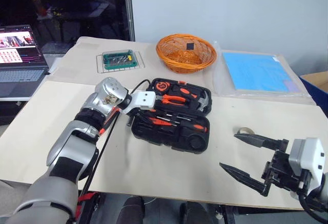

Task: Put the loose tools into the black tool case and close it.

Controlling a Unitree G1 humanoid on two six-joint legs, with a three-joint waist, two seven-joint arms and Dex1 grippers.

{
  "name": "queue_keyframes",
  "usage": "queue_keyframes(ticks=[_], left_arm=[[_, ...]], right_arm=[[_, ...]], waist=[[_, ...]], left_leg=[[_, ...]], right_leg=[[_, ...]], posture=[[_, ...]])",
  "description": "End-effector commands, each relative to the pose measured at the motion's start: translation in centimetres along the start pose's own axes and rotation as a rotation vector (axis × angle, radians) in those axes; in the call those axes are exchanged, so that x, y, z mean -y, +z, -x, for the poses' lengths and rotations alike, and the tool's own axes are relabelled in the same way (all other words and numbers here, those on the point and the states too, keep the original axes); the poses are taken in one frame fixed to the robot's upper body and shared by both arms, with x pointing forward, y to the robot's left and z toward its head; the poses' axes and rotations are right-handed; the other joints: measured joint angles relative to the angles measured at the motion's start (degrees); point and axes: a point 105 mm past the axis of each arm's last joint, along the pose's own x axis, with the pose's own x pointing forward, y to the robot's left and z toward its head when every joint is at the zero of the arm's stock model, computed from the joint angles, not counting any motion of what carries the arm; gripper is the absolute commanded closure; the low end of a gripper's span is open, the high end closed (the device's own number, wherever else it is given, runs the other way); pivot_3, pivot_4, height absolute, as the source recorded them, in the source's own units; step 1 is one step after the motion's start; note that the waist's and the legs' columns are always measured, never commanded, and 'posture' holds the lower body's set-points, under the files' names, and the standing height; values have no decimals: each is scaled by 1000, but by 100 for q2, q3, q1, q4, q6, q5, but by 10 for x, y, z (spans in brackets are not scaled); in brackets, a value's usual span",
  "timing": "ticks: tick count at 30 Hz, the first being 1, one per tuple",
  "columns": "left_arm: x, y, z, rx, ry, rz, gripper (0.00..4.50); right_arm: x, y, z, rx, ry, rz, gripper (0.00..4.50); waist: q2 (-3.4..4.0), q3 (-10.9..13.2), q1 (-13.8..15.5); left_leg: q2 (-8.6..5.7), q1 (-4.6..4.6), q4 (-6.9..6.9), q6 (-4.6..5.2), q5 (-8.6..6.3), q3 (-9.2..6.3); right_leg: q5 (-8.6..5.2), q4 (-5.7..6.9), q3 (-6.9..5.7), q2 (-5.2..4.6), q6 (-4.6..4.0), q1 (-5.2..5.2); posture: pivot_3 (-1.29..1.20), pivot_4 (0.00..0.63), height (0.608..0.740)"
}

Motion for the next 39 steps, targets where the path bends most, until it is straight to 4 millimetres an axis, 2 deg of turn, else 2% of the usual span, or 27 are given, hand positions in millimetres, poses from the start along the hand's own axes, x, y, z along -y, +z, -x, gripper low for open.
queue_keyframes(ticks=[1, 2, 5, 7, 12, 13, 14, 16, 18, 21, 23, 25, 29, 34, 39], left_arm=[[-1, 1, -4, -29, -20, -15, 4017], [-3, 1, -3, -31, -12, -5, 3021], [-8, 2, 7, -26, 22, -18, 2057], [-10, 15, 21, 85, 36, 2, 1267], [-15, 28, 49, 276, 94, 147, 1267], [-17, 30, 54, 323, 120, 189, 1837], [-18, 33, 58, 369, 139, 236, 2022], [-22, 38, 62, 465, 218, 317, 2733], [-20, 34, 57, 494, 301, 364, 3528], [-21, 26, 43, 523, 468, 465, 4459], [-16, 24, 35, 505, 513, 470, 4459], [-9, 12, 20, 465, 571, 515, 4459], [15, -4, -7, 341, 542, 552, 4459], [42, -13, -19, 251, 460, 517, 4459], [51, -24, -26, 200, 449, 563, 4459]], right_arm=[[-3, 8, 1, 19, -6, 37, 0], [-3, 8, 1, 17, -8, 36, 0], [-4, 8, 2, 15, -11, 34, 0], [-4, 8, 2, 14, -11, 34, 0], [-2, 7, 1, 15, -13, 34, 0], [-1, 7, 1, 18, -13, 35, 0], [0, 7, 0, 21, -12, 36, 0], [1, 8, -2, 27, -8, 37, 0], [2, 7, -4, 30, -5, 38, 0], [4, 7, -6, 32, -2, 42, 0], [5, 7, -7, 34, 0, 43, 0], [5, 7, -8, 36, 1, 43, 0], [4, 7, -10, 34, 9, 41, 0], [3, 7, -8, 33, 13, 40, 0], [3, 7, -9, 32, 17, 38, 0]], waist=[[0, 0, 7], [0, 0, 5], [0, 0, -8], [0, 0, -27], [0, 1, -29], [0, 1, -28], [0, 1, -28], [1, 0, -27], [3, -1, -25], [8, -4, -25], [6, -3, -15], [5, -2, -17], [6, -3, -18], [19, -13, -16], [38, -25, -19]], left_leg=[[-2, 0, 1, 0, 0, -2], [-3, 0, 2, 0, 0, -4], [-4, 1, 4, 0, 0, -5], [-3, 1, 3, 0, 0, -4], [2, -1, 3, 0, 0, -7], [2, -1, 3, 0, 0, -7], [2, -1, 3, 0, 0, -7], [1, -1, 5, 0, 0, -9], [0, 2, 6, 0, 0, -12], [0, 22, 4, 3, -2, -15], [-1, 25, 6, 3, -1, -20], [0, 25, 9, 3, -1, -23], [-1, 45, 9, 2, -2, -22], [1, 77, 1, 0, -3, -16], [0, 88, -2, -2, -5, -8]], right_leg=[[0, 0, 0, 0, 0, 2], [-1, 0, 0, 0, 3, 5], [-2, 0, 0, 0, 3, 6], [-2, 0, 2, 0, 3, 3], [1, 5, 1, 5, -2, 0], [1, 5, 1, 5, -2, 0], [1, 5, 1, 5, -1, 1], [0, 5, 1, 5, 0, 3], [0, 5, 1, 5, 1, 8], [2, 3, 0, 5, -4, 33], [2, 4, -3, 5, -3, 38], [2, 3, -2, 11, -4, 39], [2, 0, 2, 11, -5, 62], [-21, -2, 7, 9, -40, 83], [-30, -2, 14, 6, -30, 83]], posture=[[0, 150, 740], [0, 150, 740], [0, 150, 740], [0, 150, 740], [0, 150, 740], [0, 150, 740], [0, 150, 740], [0, 150, 740], [0, 150, 740], [0, 150, 740], [0, 150, 740], [0, 150, 740], [0, 150, 740], [0, 150, 740], [0, 150, 740]])
